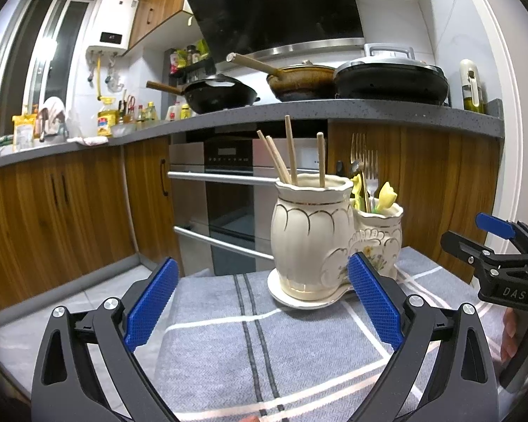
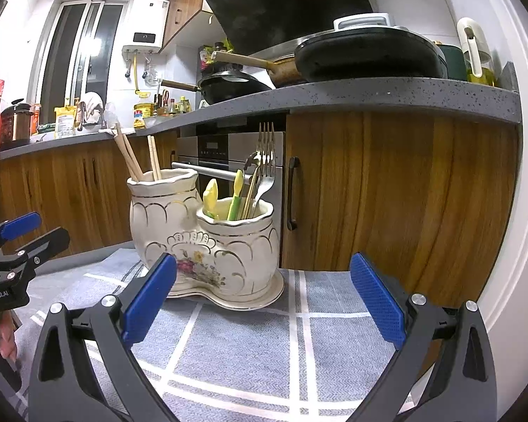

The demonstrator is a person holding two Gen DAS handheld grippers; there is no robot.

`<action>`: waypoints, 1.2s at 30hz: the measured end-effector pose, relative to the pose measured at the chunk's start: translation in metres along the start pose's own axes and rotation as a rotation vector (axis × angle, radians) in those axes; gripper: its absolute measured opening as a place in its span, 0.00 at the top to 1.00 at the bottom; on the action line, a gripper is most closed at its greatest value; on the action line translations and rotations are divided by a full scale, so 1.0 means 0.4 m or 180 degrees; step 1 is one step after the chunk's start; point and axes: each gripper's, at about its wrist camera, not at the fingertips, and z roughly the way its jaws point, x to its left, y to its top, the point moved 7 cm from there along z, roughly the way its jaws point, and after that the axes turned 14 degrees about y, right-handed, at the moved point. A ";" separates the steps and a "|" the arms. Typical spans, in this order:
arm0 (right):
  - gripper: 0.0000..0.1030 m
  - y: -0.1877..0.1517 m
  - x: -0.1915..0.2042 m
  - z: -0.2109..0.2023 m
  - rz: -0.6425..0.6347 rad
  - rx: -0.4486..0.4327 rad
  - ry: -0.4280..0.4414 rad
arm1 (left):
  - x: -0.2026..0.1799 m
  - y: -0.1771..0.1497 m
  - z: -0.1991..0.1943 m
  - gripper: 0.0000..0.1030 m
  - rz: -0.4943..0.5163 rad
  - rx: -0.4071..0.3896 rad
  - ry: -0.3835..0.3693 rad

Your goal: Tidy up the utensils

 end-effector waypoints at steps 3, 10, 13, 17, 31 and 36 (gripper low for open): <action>0.05 -0.001 0.000 0.000 -0.0002 0.0006 0.0000 | 0.000 0.000 0.000 0.06 -0.0009 0.0000 -0.0002; 0.05 -0.002 0.000 0.000 0.0000 0.0010 0.0000 | 0.000 0.000 0.000 0.06 -0.0004 0.0004 0.0000; 0.05 -0.003 0.000 0.001 0.0003 0.0017 0.0001 | 0.000 0.000 0.000 0.06 -0.0006 0.0002 -0.0001; 0.05 -0.003 0.000 0.001 0.0002 0.0016 0.0001 | 0.000 0.000 0.000 0.06 -0.0005 0.0003 -0.0001; 0.05 -0.004 -0.001 0.001 0.0007 0.0023 0.0000 | 0.001 0.000 0.000 0.06 -0.0004 0.0005 0.0000; 0.05 -0.005 -0.003 0.001 0.0007 0.0023 -0.0001 | 0.001 0.000 0.000 0.06 -0.0001 0.0005 0.0002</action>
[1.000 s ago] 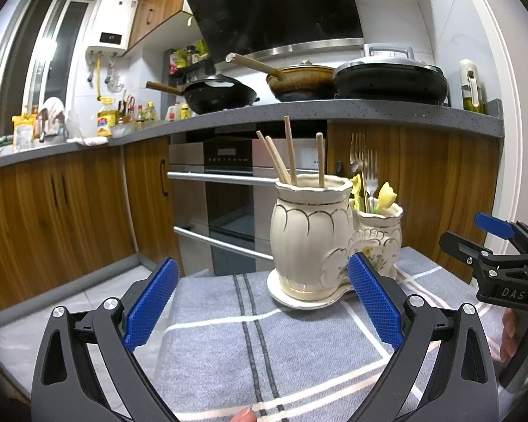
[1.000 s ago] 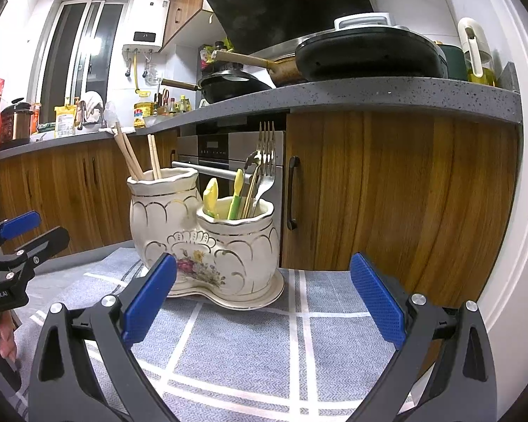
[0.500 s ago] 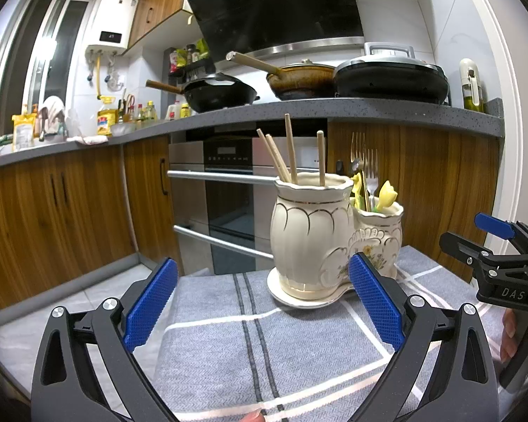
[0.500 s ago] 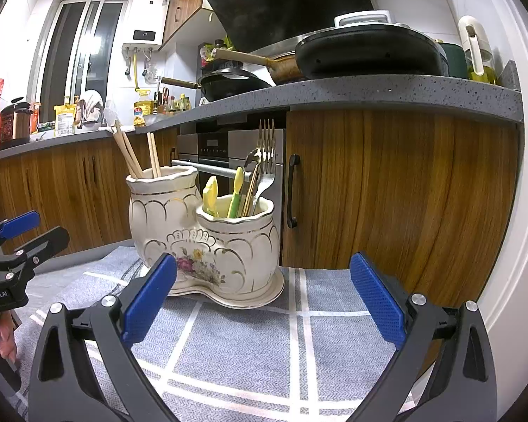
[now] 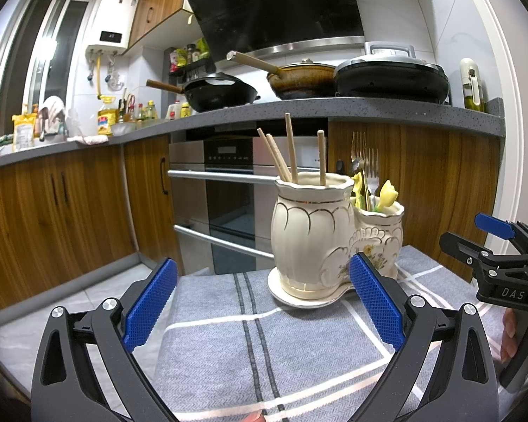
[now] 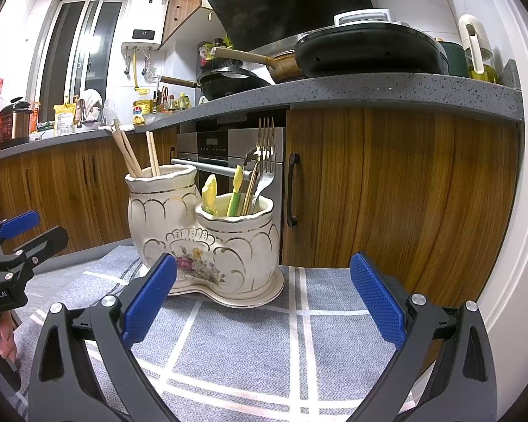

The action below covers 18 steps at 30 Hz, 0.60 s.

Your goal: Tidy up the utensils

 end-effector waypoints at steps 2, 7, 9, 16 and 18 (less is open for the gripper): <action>0.05 0.000 0.000 0.000 0.0000 0.0000 0.0000 | 0.000 0.000 0.000 0.06 -0.0003 0.0003 0.0001; 0.05 0.000 0.000 -0.001 0.0002 0.0002 0.0000 | 0.000 -0.003 0.002 0.06 0.0002 0.0016 0.0002; 0.05 0.001 -0.001 0.000 0.0001 0.0002 0.0000 | 0.000 -0.006 0.005 0.06 0.0003 0.0033 0.0008; 0.05 -0.002 -0.002 -0.001 0.0005 0.0011 0.0001 | 0.009 -0.016 0.013 0.05 -0.0006 0.0079 0.0024; 0.05 -0.001 -0.003 0.001 0.0004 0.0009 0.0003 | 0.011 -0.014 0.011 0.05 -0.0005 0.0081 0.0032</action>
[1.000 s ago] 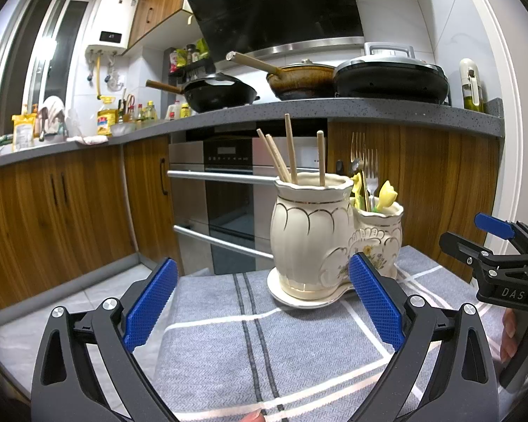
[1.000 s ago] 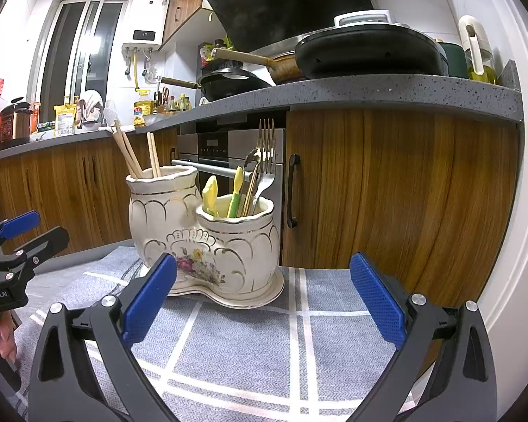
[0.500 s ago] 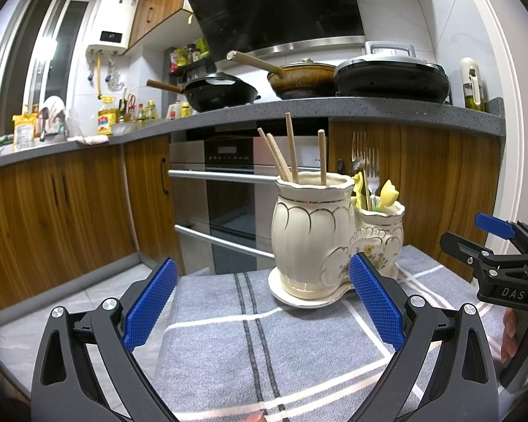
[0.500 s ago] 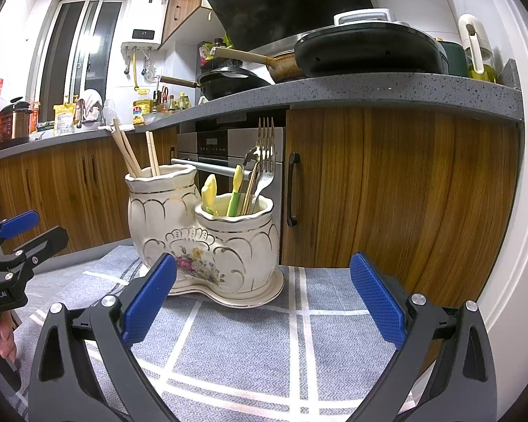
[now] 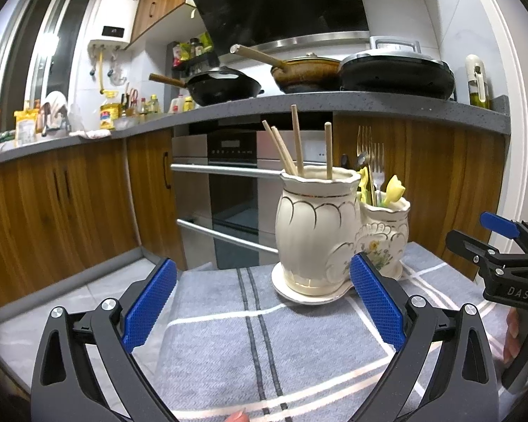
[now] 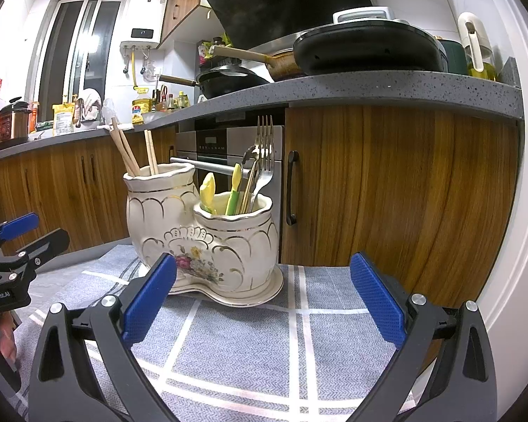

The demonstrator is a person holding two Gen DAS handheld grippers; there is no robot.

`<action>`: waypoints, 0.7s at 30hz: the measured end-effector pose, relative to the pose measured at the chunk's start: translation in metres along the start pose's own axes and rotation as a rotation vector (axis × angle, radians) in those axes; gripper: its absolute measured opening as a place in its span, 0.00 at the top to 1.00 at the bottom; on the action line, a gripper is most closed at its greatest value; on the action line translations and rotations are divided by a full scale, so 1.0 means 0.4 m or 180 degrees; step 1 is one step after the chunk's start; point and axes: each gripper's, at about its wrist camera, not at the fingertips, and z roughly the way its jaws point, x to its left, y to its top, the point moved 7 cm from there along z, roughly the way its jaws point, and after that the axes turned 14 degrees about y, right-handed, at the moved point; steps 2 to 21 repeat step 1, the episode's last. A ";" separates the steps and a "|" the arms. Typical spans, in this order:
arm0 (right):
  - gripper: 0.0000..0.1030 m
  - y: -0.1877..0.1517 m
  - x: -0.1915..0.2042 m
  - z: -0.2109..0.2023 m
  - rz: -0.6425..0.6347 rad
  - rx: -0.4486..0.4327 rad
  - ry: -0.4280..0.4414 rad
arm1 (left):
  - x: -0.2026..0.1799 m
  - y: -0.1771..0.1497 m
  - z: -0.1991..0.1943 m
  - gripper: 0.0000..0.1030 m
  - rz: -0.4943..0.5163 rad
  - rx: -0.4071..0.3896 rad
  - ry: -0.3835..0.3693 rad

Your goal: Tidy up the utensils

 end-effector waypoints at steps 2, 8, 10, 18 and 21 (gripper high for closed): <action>0.05 0.000 0.000 0.000 0.0001 0.0001 0.0000 | 0.001 0.000 -0.001 0.05 0.0002 0.0000 0.0001; 0.05 0.000 0.000 0.000 0.0001 0.0001 0.0000 | 0.001 0.000 -0.001 0.05 0.0002 0.0000 0.0001; 0.05 0.000 0.000 0.000 0.0001 0.0001 0.0000 | 0.001 0.000 -0.001 0.05 0.0002 0.0000 0.0001; 0.05 0.000 0.000 0.000 0.0001 0.0001 0.0000 | 0.001 0.000 -0.001 0.05 0.0002 0.0000 0.0001; 0.05 0.000 0.000 0.000 0.0001 0.0001 0.0000 | 0.001 0.000 -0.001 0.05 0.0002 0.0000 0.0001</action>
